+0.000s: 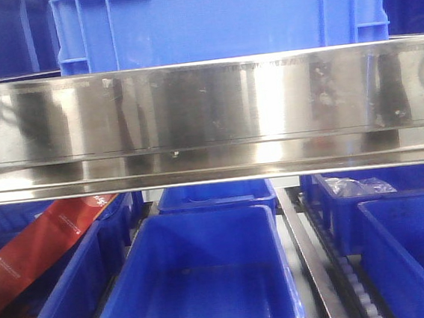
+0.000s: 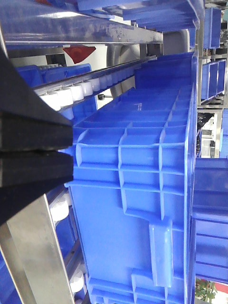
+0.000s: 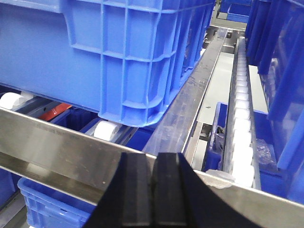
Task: Place valve from conveyor to right shelf box
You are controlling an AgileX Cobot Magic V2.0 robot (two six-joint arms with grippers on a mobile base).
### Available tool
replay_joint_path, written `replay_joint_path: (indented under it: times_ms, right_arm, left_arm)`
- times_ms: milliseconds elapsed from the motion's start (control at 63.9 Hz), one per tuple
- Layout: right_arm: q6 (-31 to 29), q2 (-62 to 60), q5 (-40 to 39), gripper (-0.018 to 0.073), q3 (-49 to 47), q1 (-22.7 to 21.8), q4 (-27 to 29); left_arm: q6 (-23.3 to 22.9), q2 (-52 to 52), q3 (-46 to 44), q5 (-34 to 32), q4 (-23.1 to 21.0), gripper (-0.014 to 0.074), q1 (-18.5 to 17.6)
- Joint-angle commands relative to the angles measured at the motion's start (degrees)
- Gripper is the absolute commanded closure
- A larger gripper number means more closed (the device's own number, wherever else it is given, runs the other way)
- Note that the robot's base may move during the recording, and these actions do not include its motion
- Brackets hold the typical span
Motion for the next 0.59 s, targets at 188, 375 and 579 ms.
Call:
replay_joint_path:
  times_ms: [188,375,579]
  right_arm:
    - [0.17,-0.33,-1.41,0.0713,0.07,-0.37,-0.55]
    - [0.17,-0.33,-1.41,0.0713,0.07,-0.37,-0.55]
    - [0.17,-0.33,-1.41,0.0713,0.07,-0.37,-0.55]
  left_arm:
    - [-0.33,-1.68,0.63,0.00,-0.20,0.0707,0.51]
    - [2.67,-9.61,3.28,5.18,-0.20,0.0707,8.55]
    - [3.94,-21.18,11.20,5.03,-2.51,0.0707,18.42]
